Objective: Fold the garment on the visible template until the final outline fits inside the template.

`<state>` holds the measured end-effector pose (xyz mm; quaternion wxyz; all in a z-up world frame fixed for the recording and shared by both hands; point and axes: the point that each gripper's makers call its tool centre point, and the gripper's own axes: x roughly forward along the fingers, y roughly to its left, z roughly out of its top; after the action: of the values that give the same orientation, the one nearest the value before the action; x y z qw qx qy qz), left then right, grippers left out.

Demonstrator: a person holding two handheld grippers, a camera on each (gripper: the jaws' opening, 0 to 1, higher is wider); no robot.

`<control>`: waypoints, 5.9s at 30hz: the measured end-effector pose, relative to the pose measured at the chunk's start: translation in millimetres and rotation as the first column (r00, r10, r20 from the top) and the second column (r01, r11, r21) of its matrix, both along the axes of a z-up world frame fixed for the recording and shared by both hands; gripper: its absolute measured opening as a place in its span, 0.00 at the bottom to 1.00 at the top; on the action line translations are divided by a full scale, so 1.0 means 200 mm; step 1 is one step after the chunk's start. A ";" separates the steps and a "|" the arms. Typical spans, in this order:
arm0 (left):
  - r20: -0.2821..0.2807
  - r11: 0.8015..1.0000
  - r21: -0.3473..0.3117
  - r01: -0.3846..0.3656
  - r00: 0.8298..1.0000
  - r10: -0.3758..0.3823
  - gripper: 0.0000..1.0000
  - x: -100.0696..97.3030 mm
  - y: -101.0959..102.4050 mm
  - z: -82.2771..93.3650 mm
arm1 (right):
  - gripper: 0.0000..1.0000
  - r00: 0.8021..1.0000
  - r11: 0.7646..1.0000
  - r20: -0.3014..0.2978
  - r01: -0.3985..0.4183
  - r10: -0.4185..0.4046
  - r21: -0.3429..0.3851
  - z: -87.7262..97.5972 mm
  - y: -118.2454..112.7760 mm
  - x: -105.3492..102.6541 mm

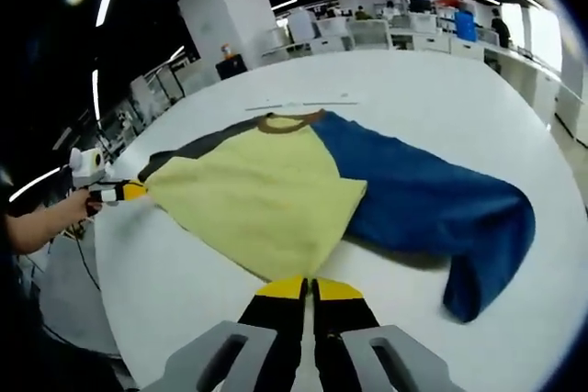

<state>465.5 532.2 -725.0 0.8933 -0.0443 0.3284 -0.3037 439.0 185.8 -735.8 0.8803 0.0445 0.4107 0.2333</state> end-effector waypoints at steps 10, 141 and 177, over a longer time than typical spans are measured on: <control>0.016 1.000 0.002 0.026 1.000 -0.026 0.01 -0.09 -0.02 0.08 | 0.00 0.999 0.999 0.037 -0.032 0.032 -0.005 0.06 0.02 -0.06; 0.102 1.000 -0.015 0.018 0.995 -0.017 0.89 -0.73 0.00 0.13 | 0.24 0.887 0.899 0.224 0.429 -0.403 -0.081 -0.01 -0.67 0.02; 0.175 0.996 -0.083 0.019 0.985 -0.004 0.99 -0.66 -0.04 0.24 | 0.00 0.842 0.861 0.346 0.485 -0.414 -0.150 0.21 -0.70 0.14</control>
<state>334.4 525.0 -676.3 0.9142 -0.0531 0.2362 -0.3251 467.5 46.7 -694.7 0.9616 0.0011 0.2733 -0.0265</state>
